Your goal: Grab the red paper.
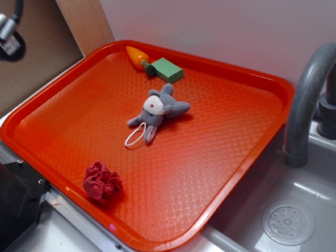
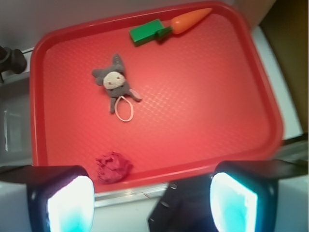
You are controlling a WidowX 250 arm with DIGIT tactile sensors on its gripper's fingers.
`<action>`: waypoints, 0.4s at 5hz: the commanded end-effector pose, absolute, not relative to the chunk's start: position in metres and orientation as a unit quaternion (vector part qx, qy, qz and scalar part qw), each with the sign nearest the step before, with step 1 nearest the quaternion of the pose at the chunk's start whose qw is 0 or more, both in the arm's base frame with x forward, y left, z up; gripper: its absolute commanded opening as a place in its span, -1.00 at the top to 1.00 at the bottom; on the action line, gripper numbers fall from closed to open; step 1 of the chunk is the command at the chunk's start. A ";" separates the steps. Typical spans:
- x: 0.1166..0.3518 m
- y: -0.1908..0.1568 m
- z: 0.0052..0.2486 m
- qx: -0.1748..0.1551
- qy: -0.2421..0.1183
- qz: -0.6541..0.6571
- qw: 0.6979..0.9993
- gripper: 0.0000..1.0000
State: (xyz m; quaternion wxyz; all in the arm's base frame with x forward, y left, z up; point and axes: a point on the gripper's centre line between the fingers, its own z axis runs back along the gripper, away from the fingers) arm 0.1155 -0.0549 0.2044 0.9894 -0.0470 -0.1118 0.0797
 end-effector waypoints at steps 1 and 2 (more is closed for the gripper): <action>0.128 -0.095 0.152 -0.084 -0.098 0.004 0.992 -1.00; 0.132 -0.114 0.115 -0.114 -0.070 -0.037 0.990 -1.00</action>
